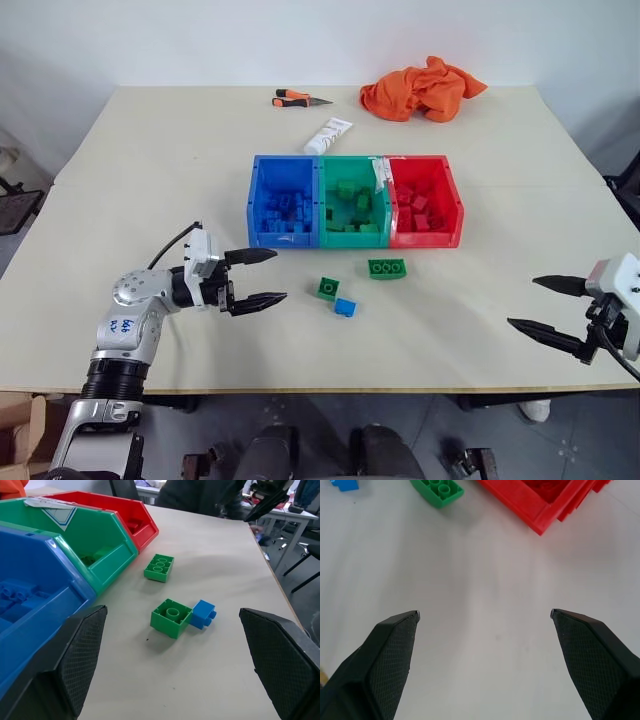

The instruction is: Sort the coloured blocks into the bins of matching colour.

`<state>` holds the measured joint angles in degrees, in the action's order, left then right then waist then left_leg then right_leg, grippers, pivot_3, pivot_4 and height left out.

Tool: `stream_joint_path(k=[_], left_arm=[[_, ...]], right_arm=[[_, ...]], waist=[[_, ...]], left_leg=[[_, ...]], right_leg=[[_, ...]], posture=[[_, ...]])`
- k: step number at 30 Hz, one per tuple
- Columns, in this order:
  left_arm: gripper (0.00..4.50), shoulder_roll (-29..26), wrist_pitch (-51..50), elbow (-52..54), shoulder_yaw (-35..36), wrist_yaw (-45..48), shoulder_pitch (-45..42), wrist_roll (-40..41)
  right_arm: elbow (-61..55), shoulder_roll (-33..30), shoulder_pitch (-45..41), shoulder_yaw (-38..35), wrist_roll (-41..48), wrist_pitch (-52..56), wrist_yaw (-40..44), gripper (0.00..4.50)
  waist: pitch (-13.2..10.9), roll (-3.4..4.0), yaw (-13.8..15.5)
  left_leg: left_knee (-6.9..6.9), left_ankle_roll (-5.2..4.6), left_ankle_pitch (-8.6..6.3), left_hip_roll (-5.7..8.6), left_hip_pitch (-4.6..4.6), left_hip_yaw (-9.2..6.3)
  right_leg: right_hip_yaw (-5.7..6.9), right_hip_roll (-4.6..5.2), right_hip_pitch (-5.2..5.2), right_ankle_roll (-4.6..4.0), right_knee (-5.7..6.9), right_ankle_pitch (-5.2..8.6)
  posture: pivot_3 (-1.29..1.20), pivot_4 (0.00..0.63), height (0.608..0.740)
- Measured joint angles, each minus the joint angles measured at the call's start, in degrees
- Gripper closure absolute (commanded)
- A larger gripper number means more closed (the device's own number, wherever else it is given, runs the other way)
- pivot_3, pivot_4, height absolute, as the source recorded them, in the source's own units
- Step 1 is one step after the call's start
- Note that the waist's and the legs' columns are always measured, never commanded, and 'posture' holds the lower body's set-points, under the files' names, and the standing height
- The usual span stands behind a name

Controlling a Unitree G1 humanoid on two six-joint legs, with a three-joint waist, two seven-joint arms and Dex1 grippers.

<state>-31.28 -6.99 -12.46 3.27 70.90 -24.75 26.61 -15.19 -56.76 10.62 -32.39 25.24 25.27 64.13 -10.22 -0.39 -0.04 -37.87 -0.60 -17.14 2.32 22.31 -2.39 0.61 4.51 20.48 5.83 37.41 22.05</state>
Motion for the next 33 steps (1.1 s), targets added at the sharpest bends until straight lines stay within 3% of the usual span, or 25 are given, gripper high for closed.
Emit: stream_joint_path(k=[6, 15, 24, 33], left_arm=[[0.00, 0.1, 0.4, -1.5, 0.0, 0.2, -0.3, -0.1], [0.00, -0.5, -0.6, 3.0, 0.2, -0.3, 3.0, 0.1], [0.00, -3.9, -5.3, 13.2, 3.3, -3.7, 10.9, 1.7], [0.00, -5.5, -8.5, 19.5, 5.8, -6.4, 15.0, 3.4]], right_arm=[[0.2, 0.2, -4.8, 3.0, 0.0, 0.0, -1.7, 0.07], [7.9, 7.5, -19.8, 20.2, -1.9, -1.2, -3.6, 0.07], [26.5, 18.3, -36.6, 33.1, -6.8, -8.2, -0.8, 0.07], [40.2, 24.7, -43.6, 37.3, -10.2, -14.5, 2.5, 0.07]], waist=[[0.0, 0.00, 0.0], [0.0, 0.02, -0.1], [0.0, 0.03, -0.2], [0.0, 0.08, -0.2]], left_leg=[[0.00, 0.01, 0.00, -0.01, -0.01, -0.01], [-0.01, 0.02, 0.01, -0.01, 0.01, -0.03], [0.03, 0.03, 0.01, -0.01, 0.01, -0.05], [0.03, 0.04, 0.00, 0.00, 0.01, -0.07]], right_leg=[[0.01, 0.00, 0.00, 0.00, 0.01, 0.00], [0.00, 0.01, 0.05, 0.00, 0.00, 0.00], [0.00, 0.02, 0.10, 0.00, 0.02, 0.00], [0.02, 0.03, 0.11, -0.01, 0.02, 0.00]], posture=[[0.00, 0.150, 0.740], [0.00, 0.150, 0.740], [0.00, 0.150, 0.740], [0.00, 0.150, 0.740]])
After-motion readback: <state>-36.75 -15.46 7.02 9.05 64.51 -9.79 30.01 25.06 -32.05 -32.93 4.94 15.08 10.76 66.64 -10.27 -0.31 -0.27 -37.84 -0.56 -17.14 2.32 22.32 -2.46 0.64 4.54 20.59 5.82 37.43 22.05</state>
